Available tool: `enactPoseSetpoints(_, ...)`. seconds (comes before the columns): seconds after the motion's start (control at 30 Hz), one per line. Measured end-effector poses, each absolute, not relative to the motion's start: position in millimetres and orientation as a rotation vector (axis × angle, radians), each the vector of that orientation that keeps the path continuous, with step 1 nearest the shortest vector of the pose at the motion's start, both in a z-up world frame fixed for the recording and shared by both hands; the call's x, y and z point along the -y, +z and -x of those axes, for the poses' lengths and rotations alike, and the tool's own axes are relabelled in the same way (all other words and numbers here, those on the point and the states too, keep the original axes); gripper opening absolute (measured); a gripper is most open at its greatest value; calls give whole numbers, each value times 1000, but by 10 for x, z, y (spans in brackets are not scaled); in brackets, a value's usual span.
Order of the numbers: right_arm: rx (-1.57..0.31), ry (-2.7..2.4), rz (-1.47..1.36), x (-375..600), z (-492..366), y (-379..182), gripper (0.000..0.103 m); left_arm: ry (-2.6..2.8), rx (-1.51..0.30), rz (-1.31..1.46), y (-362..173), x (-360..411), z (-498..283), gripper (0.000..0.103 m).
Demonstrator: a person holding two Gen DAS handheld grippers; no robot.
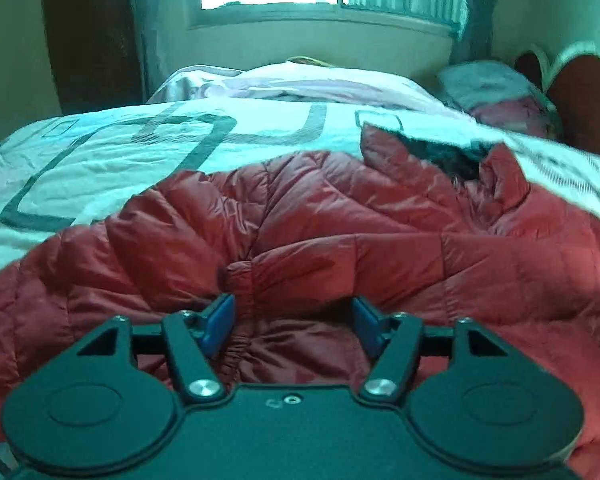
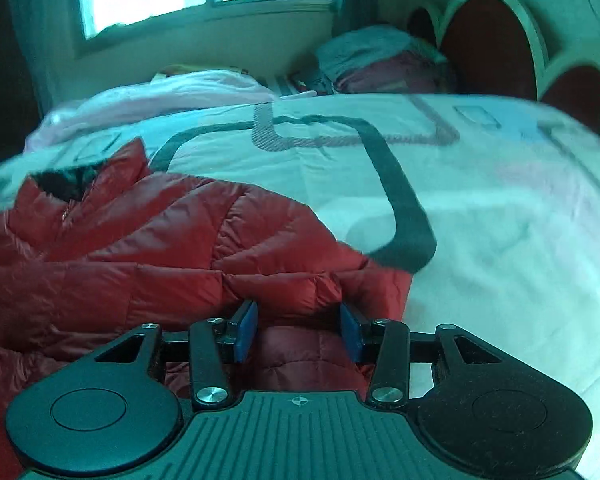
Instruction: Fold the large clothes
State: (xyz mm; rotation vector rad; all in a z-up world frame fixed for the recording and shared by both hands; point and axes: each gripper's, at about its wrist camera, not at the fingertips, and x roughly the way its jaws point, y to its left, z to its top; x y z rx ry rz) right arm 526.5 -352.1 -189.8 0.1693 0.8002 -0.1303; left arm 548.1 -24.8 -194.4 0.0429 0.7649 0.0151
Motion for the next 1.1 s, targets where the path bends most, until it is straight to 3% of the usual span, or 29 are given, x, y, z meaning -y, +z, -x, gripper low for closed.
enactPoseSetpoints(0.27, -752, -73, -121, 3320, -4855, -1553, 44, 29, -791, 12, -1755, 139, -5268, 62)
enactPoseSetpoints(0.57, -835, -93, -27, 3091, -4654, -1840, 44, 34, -852, 19, -1790, 65, -5175, 62)
enactPoseSetpoints(1.1, -810, -33, -98, 2737, -4509, -1551, 44, 66, -827, 67, -1471, -473, -4739, 72)
